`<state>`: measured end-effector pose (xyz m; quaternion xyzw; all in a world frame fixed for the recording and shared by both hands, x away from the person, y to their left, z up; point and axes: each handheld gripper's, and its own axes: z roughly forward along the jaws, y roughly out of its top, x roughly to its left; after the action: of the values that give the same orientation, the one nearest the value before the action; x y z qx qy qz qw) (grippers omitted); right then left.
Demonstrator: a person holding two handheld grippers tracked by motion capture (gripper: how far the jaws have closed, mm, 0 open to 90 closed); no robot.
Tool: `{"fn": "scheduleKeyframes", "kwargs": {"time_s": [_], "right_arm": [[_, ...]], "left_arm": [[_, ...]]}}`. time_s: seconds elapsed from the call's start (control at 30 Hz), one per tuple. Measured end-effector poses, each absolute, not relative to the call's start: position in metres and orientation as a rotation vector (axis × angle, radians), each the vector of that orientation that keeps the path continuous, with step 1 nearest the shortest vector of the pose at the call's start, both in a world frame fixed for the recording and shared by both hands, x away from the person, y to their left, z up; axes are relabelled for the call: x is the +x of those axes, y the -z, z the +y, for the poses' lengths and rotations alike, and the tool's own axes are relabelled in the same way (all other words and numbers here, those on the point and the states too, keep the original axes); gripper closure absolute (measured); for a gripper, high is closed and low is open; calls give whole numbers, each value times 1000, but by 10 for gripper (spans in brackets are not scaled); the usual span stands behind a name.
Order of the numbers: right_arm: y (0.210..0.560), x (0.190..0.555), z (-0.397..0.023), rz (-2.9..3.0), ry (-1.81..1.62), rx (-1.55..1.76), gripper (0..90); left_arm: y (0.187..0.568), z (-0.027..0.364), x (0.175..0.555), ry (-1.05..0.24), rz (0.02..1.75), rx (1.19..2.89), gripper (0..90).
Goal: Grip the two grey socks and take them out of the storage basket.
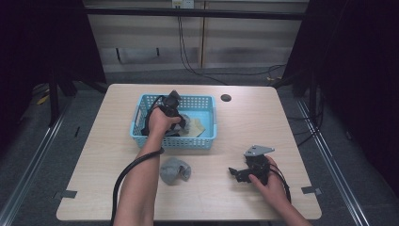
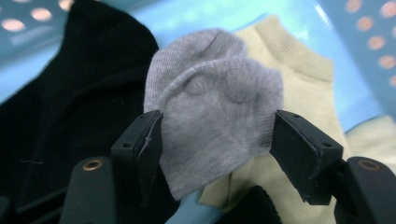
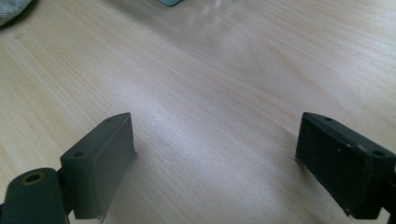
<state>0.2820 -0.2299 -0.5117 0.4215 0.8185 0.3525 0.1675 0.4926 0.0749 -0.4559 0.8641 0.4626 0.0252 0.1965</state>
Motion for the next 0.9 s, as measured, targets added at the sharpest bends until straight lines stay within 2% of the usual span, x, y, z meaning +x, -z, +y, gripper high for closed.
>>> {"fn": "scheduleKeyframes", "kwargs": {"time_s": [0.13, 0.23, 0.33, 0.43, 0.47, 0.5, 0.6, 0.77, 0.9], "right_arm": [[512, 282, -230, 2329, -1004, 1197, 110], [512, 282, -230, 2329, -1003, 1198, 110], [512, 282, -230, 2329, -1003, 1198, 110], [512, 282, -230, 2328, -1003, 1200, 110], [512, 282, -230, 2328, -1003, 1200, 110], [512, 282, -230, 2329, -1003, 1201, 110], [512, 282, -230, 2329, -1003, 1201, 110], [512, 282, -230, 2329, -1003, 1201, 110], [512, 282, -230, 2329, -1004, 1199, 110]], "left_arm": [[458, 71, 492, -71, 1293, 2447, 341], [461, 69, 492, -64, 1288, 2488, 382], [462, 69, 491, -85, 1279, 2528, 476], [462, 69, 490, -33, 1297, 2547, 576], [462, 69, 490, -33, 1297, 2547, 667], [467, 69, 489, 34, 1302, 2548, 698], [467, 69, 489, 50, 1330, 2527, 757], [461, 67, 488, 96, 1353, 2545, 815], [449, 68, 488, 95, 1345, 2518, 818]]}}
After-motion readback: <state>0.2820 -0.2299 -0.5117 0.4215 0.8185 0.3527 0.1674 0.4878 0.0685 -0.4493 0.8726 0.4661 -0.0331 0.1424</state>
